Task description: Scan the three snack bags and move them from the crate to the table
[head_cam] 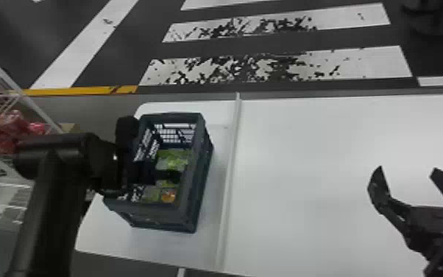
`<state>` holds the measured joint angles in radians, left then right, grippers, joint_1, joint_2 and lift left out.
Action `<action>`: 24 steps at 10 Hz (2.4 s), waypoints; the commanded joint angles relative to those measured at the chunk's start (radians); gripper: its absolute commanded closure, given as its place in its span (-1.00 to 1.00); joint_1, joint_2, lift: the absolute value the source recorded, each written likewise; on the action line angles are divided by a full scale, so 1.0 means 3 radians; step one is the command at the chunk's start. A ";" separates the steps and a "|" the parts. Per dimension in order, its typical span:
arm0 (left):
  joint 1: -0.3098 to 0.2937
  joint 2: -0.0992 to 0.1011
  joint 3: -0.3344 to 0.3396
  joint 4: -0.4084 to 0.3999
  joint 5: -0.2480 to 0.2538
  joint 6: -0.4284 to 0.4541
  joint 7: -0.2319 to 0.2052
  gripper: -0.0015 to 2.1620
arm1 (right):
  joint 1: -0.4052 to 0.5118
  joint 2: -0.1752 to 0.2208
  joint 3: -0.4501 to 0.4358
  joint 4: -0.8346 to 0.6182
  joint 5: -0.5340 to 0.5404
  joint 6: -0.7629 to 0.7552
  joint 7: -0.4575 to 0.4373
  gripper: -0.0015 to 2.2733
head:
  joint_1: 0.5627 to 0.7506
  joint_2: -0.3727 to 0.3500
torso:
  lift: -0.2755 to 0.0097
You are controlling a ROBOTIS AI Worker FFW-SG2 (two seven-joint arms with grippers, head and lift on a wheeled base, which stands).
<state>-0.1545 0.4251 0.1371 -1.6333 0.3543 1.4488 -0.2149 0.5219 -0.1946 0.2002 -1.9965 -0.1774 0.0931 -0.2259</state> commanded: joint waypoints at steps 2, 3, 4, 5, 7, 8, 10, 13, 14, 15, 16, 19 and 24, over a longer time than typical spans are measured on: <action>-0.0058 -0.0036 -0.0078 0.0152 -0.0056 -0.0117 -0.0010 -0.80 | -0.0001 -0.0021 -0.0018 0.0003 -0.0017 -0.0036 -0.0009 -0.93 | 0.41 0.72 | 0.50; -0.0058 -0.0062 -0.0089 0.0208 -0.0102 -0.0199 -0.0020 -0.80 | -0.0001 -0.0026 -0.0023 0.0003 -0.0022 -0.0036 -0.0014 -0.93 | 0.41 0.70 | 0.50; -0.0063 -0.0077 -0.0109 0.0254 -0.0102 -0.0219 -0.0020 -0.80 | -0.0001 -0.0036 -0.0028 0.0003 -0.0038 -0.0047 -0.0019 -0.93 | 0.41 0.68 | 0.50; -0.0058 -0.0088 -0.0114 0.0285 -0.0102 -0.0240 -0.0025 -0.80 | -0.0001 -0.0036 -0.0028 0.0008 -0.0043 -0.0057 -0.0019 -0.93 | 0.41 0.68 | 0.50; -0.0032 -0.0088 -0.0119 0.0331 -0.0122 -0.0291 -0.0041 -0.63 | 0.0004 -0.0036 -0.0028 0.0003 -0.0043 -0.0067 -0.0019 -0.93 | 0.41 0.66 | 0.50; -0.0032 -0.0088 -0.0114 0.0367 -0.0153 -0.0291 -0.0133 -0.21 | 0.0009 -0.0036 -0.0028 0.0003 -0.0043 -0.0067 -0.0019 -0.93 | 0.41 0.66 | 0.50; -0.0043 -0.0088 -0.0068 0.0500 -0.0153 -0.0291 -0.0168 0.75 | 0.0055 -0.0041 -0.0028 0.0003 -0.0058 -0.0128 -0.0035 -0.93 | 0.41 0.66 | 0.50; 0.0050 -0.0088 0.0054 0.0474 -0.0184 -0.0362 -0.0301 0.91 | 0.0096 -0.0026 -0.0028 0.0003 -0.0099 -0.0200 -0.0045 -0.92 | 0.41 0.68 | 0.50; 0.0142 -0.0088 0.0146 0.0305 -0.0168 -0.0352 -0.0301 0.91 | 0.0116 -0.0021 -0.0028 -0.0008 -0.0099 -0.0231 -0.0045 -0.92 | 0.41 0.69 | 0.50; 0.0234 -0.0088 0.0244 0.0132 -0.0133 -0.0352 -0.0301 0.90 | 0.0137 -0.0016 -0.0023 -0.0018 -0.0099 -0.0251 -0.0045 -0.92 | 0.41 0.71 | 0.50; 0.0336 -0.0088 0.0351 -0.0047 -0.0097 -0.0352 -0.0281 0.91 | 0.0157 -0.0016 -0.0023 -0.0043 -0.0099 -0.0261 -0.0045 -0.92 | 0.41 0.73 | 0.50; 0.0658 -0.0154 0.0622 -0.0651 0.0062 -0.0495 -0.0153 0.90 | 0.0224 -0.0016 -0.0028 -0.0089 -0.0099 -0.0323 -0.0055 -0.92 | 0.41 0.79 | 0.50; 0.0735 -0.0195 0.0653 -0.0850 0.0082 -0.0587 -0.0097 0.90 | 0.0300 -0.0031 -0.0125 -0.0120 -0.0140 -0.0404 -0.0081 -0.92 | 0.41 0.74 | 0.50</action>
<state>0.0658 0.3672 0.3330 -1.8809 0.3782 1.2738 -0.2455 0.6109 -0.2028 0.1650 -2.0325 -0.2169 -0.0279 -0.2509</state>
